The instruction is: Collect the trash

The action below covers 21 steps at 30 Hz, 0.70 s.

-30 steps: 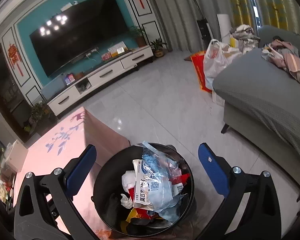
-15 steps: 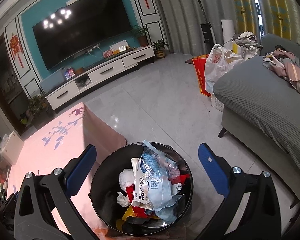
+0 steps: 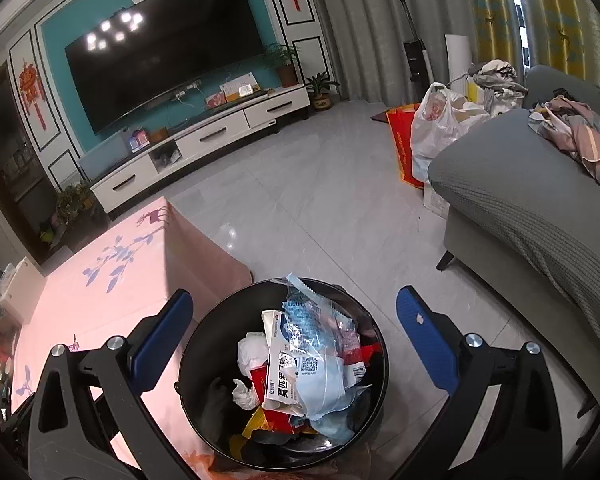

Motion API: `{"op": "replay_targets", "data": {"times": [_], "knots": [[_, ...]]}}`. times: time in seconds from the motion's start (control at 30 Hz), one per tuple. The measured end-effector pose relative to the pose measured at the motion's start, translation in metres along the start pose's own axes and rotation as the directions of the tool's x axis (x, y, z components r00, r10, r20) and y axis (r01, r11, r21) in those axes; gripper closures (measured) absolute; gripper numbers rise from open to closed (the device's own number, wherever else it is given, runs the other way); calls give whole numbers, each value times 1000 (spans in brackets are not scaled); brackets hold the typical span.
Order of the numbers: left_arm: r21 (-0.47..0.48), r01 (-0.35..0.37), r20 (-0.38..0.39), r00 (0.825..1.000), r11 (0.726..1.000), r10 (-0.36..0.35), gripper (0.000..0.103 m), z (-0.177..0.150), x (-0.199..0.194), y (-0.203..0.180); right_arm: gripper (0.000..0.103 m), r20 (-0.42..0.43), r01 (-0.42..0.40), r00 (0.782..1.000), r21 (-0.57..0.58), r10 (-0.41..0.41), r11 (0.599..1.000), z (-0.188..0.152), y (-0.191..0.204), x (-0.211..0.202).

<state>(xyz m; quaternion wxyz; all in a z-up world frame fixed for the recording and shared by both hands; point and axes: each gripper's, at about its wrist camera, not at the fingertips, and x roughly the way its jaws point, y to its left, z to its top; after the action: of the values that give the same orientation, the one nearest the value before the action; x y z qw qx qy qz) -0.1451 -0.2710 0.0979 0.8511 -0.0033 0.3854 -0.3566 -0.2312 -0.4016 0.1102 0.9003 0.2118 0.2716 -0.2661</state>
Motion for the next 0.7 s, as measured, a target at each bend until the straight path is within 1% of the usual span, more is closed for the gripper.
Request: {"op": "replay_targets", "data": {"times": [0.4, 0.7], "knots": [[-5, 4, -25, 1000, 1000, -4, 3, -2, 5, 2, 3, -9, 8, 1000, -4, -8, 1000, -1, 0, 4], [-8, 6, -29, 1000, 1000, -6, 3, -4, 7, 1, 3, -15, 13, 1000, -9, -13, 1000, -2, 1, 6]]}}
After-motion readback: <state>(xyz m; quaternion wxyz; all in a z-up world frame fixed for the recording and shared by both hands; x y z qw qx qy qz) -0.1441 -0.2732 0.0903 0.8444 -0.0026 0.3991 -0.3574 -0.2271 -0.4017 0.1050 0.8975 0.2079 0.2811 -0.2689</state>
